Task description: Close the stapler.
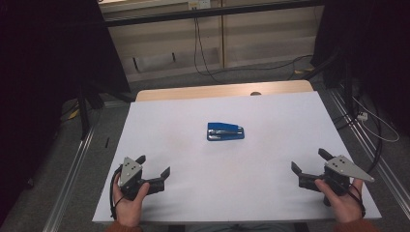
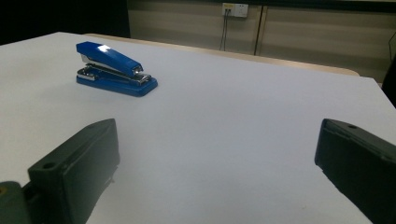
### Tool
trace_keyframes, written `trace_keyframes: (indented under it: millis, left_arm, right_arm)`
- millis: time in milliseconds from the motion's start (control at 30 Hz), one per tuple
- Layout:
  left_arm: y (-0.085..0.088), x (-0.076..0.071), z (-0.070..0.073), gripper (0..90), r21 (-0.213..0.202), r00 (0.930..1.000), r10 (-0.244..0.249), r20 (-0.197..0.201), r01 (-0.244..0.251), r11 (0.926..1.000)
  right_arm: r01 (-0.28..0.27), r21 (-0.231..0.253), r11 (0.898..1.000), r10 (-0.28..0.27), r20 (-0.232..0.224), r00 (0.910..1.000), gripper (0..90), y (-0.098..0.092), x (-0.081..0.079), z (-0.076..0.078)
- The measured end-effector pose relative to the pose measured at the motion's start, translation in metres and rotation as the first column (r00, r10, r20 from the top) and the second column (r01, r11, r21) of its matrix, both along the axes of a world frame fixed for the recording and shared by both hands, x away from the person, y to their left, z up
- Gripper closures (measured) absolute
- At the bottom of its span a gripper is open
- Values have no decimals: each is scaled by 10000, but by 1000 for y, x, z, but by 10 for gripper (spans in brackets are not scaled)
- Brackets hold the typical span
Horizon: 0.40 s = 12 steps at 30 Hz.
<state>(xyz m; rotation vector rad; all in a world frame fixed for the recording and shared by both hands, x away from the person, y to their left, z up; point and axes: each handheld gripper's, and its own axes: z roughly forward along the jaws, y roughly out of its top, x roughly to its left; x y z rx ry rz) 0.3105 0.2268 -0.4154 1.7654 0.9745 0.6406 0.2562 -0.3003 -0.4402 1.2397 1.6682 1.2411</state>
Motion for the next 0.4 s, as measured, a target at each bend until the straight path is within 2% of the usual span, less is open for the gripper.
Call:
trace_keyframes:
  millis: [67, 100, 167, 233, 333, 400]
  left_arm:
    - [2, 2, 1, 40, 93, 9997, 104, 225, -106, 9999]
    - [2, 5, 0, 41, 150, 9998, 110, 188, -113, 9998]
    - [2, 9, 0, 41, 14, 9997, 155, 163, -155, 9999]
    - [2, 9, 1, 41, -47, 9998, 120, 183, -119, 9999]
    - [1, 8, 1, 41, -102, 9999, -129, -41, 128, 9999]
    - [0, 8, 1, 41, -66, 9998, -186, -71, 186, 9998]
  right_arm:
    - [-86, -130, 9999, 85, -30, 10000, 0, 2, 0, -1]
    - [-170, -220, 9996, 169, -24, 9999, 0, 3, 0, -1]
    - [-269, -289, 9992, 268, -45, 9996, 0, 6, 3, -2]
    - [-316, -197, 9993, 313, -123, 9994, 0, 7, 4, -3]
    - [-211, 8, 9998, 211, -84, 9997, 0, 5, 7, -2]
    - [-20, 66, 10000, 22, -280, 9996, 0, 4, 9, -3]
